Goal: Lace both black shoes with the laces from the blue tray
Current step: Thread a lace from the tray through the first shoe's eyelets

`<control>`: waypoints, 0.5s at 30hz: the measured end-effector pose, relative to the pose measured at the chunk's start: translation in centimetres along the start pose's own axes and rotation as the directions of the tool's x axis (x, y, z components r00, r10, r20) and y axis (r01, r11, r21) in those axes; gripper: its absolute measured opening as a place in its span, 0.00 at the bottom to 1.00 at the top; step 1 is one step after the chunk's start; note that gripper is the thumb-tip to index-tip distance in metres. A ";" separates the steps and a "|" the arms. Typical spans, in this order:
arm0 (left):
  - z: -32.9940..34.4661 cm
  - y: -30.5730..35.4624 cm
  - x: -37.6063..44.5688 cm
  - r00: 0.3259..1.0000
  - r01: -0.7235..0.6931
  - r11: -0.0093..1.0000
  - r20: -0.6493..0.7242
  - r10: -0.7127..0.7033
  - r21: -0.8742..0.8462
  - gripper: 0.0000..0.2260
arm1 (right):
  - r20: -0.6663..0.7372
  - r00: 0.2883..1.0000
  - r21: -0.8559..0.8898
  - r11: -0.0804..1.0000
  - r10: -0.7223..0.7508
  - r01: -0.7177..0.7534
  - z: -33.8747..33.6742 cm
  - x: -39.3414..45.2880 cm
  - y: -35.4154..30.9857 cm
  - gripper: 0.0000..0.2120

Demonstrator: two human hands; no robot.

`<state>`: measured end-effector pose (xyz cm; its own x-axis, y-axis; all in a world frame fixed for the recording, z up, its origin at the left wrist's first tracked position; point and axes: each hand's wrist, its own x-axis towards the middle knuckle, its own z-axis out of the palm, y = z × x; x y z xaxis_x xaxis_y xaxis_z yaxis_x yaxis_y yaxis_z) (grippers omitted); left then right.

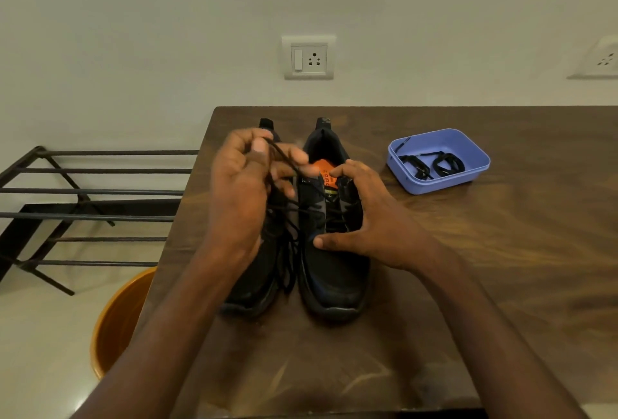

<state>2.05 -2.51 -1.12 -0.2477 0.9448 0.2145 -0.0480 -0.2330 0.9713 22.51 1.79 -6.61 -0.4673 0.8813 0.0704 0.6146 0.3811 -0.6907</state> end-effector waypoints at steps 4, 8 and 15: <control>0.1 -2.7 -0.1 0.938 -0.302 0.777 0.316 0.140 0.553 0.05 | -0.019 1.000 -0.004 1.000 -0.014 0.014 0.1 0.0 0.1 0.49; 0.3 -4.0 0.0 0.864 -0.489 0.475 0.483 0.145 0.732 0.10 | -0.010 1.000 -0.003 1.000 -0.026 0.026 0.1 0.2 0.2 0.50; 0.3 -3.3 0.3 0.921 -0.378 0.401 0.295 0.254 0.834 0.06 | 0.004 1.000 0.017 1.000 -0.012 0.012 0.0 0.0 -0.3 0.49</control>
<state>2.46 -1.35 -4.20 0.0451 0.8789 0.4749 0.8817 -0.2585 0.3947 22.31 1.63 -6.44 -0.4766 0.8758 0.0758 0.5984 0.3864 -0.7018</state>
